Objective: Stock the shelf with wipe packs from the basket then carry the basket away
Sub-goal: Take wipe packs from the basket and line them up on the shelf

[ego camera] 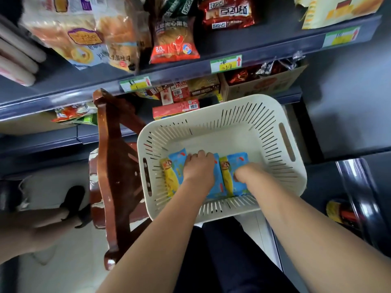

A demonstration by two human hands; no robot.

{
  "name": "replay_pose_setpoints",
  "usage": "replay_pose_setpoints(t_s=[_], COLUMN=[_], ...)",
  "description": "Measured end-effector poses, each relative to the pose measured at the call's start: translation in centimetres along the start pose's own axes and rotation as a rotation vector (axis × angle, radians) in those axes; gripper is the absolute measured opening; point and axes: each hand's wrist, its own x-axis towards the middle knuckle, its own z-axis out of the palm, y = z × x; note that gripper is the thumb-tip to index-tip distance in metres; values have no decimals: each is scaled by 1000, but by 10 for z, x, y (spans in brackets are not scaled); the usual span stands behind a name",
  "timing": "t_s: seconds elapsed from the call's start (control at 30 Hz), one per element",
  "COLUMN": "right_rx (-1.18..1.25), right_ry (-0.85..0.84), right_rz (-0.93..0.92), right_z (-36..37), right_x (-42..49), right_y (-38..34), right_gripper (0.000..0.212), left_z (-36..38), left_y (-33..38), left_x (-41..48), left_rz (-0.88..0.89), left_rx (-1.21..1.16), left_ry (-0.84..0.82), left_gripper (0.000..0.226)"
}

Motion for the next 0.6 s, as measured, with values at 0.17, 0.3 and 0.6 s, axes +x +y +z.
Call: replay_pose_setpoints(t_s=[0.17, 0.3, 0.6], right_rx=[-10, 226, 1638], right_ry=[-42, 112, 291], right_rz=[-1, -143, -559], right_z=[-1, -8, -55], right_x=[-16, -34, -143], right_y=[-6, 6, 31], right_gripper=[57, 48, 11], left_z=[-3, -18, -130], left_y=[-4, -15, -57], left_x=[-1, -10, -102], left_rz=[1, 18, -23], left_rx=[-67, -394, -1515], left_ry=[35, 82, 165], left_gripper=[59, 39, 22])
